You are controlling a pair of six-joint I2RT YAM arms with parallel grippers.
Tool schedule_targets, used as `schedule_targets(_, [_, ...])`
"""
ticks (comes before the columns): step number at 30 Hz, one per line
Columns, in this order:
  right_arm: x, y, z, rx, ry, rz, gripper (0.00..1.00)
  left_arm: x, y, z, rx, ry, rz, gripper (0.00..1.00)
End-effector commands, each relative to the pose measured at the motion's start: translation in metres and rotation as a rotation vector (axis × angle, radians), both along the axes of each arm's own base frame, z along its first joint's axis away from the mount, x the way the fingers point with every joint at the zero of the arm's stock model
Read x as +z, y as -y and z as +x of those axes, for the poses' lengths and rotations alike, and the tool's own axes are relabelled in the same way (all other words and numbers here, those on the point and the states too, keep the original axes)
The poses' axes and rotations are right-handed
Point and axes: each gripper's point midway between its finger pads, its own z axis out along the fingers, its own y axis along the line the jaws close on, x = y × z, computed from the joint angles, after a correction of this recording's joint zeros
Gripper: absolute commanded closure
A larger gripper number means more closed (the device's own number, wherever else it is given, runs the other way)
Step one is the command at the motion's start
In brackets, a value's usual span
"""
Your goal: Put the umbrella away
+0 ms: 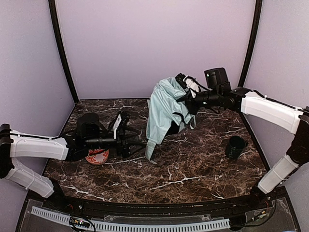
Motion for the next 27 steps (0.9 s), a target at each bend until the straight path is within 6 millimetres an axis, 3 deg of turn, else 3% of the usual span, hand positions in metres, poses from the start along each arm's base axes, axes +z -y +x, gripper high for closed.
schedule_targets(1, [0.091,-0.005,-0.01,0.045,0.176,0.177,1.0,0.022,0.026,-0.034,-0.183,0.223,-0.102,0.13])
schedule_targets(6, [0.113,0.002,-0.014,0.036,0.218,0.173,1.0,0.028,0.033,-0.046,-0.284,0.328,-0.148,0.08])
schedule_targets(10, [0.129,0.003,-0.02,0.057,0.245,0.178,1.0,0.012,0.045,-0.035,-0.275,0.291,-0.086,0.14])
schedule_targets(15, [0.138,0.009,-0.025,0.054,0.282,0.17,1.0,0.005,0.053,-0.037,-0.32,0.275,-0.051,0.45])
schedule_targets(17, [0.139,0.011,-0.027,0.052,0.286,0.166,1.0,0.004,0.055,-0.038,-0.33,0.273,-0.043,0.65])
schedule_targets(19, [0.141,0.012,-0.03,0.059,0.292,0.163,1.0,0.0,0.055,-0.039,-0.334,0.268,-0.035,0.93])
schedule_targets(20, [0.142,0.013,-0.031,0.061,0.297,0.158,1.0,-0.003,0.053,-0.039,-0.327,0.269,-0.027,1.0])
schedule_targets(23, [0.143,0.021,-0.038,0.06,0.312,0.125,1.0,-0.017,0.043,-0.03,-0.253,0.316,0.047,1.0])
schedule_targets(27, [0.135,0.027,-0.055,0.12,0.285,0.048,1.0,-0.048,0.02,-0.002,-0.1,0.385,0.203,1.0])
